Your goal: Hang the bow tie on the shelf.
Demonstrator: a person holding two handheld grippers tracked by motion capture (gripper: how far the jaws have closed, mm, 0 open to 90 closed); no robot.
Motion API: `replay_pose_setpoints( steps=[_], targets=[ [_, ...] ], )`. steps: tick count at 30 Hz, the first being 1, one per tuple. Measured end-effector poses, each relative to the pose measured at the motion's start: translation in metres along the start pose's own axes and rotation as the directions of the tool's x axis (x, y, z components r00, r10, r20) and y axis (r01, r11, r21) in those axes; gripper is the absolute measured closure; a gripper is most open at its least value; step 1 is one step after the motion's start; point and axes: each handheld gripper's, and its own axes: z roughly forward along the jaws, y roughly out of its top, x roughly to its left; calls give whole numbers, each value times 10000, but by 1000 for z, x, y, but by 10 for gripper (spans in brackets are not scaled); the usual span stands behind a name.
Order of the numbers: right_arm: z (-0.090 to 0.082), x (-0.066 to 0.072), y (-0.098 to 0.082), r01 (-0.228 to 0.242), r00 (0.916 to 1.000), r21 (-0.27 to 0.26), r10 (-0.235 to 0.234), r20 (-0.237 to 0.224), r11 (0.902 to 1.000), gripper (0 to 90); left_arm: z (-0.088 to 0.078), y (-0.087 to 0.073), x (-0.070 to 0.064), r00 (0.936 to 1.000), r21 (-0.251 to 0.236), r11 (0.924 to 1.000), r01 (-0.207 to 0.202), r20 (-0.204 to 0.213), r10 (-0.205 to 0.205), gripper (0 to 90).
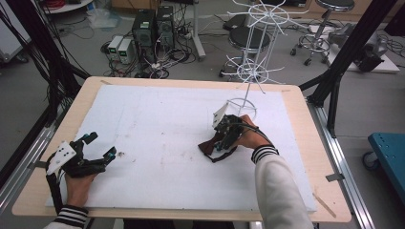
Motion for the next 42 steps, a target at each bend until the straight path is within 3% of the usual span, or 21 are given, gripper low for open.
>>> replay_pose_setpoints(
  steps=[7, 10, 11, 12, 13, 14, 19, 34, 35, 36, 39, 40, 42],
  targets=[
    [0, 2, 2, 566, 9984, 274, -568, 61, 9980, 395, 0, 0, 0, 10000, 7, 10000, -11, -5, 11, 60],
    [2, 5, 4, 866, 9957, 549, -883, 296, 9947, 510, 0, 0, 0, 10000, -7, 10000, 8, -7, -8, 60],
    [2, 5, 4, 866, 9957, 549, -883, 296, 9947, 510, 0, 0, 0, 10000, -7, 10000, 8, -7, -8, 60],
    [2, 5, 5, 916, 9951, 592, -935, 314, 9940, 592, 0, 0, 0, 10000, -5, 10000, 4, -5, -4, 60],
    [2, 5, 5, 916, 9951, 592, -935, 314, 9940, 592, 0, 0, 0, 10000, 3, 10000, 3, -4, -3, 60],
    [1, 6, 7, 1015, 9935, 714, -1048, 434, 9923, 676, 0, 0, 0, 10000, -19, 10000, 7, -16, -7, 60],
    [-1, 6, 7, 793, 9962, 668, -815, 300, 9946, 752, 0, 0, 0, 10000, 0, 10000, 6, -7, -6, 60],
    [-20, 11, 9, 173, 9990, 147, -179, 403, 9997, 768, 0, 0, 0, 10000, -5, 10000, -2, -1, 2, 60],
    [-26, 15, 10, -93, 9990, 107, 88, 449, 9999, 768, 0, 0, 0, 10000, -10, 10000, -9, 11, 9, 60],
    [-28, 15, 11, 98, 9988, -86, -94, 475, 9999, 768, 0, 0, 0, 10000, -8, 10000, -14, 11, 14, 60],
    [-38, 19, 12, -65, 9981, -327, 85, 608, 9994, 768, 0, 0, 0, 10000, -8, 10000, -32, 8, 32, 60],
    [-41, 19, 12, 14, 9976, -618, 29, 699, 9981, 768, 0, 0, 0, 10000, -17, 10000, -18, 7, 18, 60],
    [-49, 22, 11, -247, 9967, -876, 313, 749, 9959, 768, 0, 0, 0, 10000, -19, 10000, -21, 11, 21, 60]
  ],
)
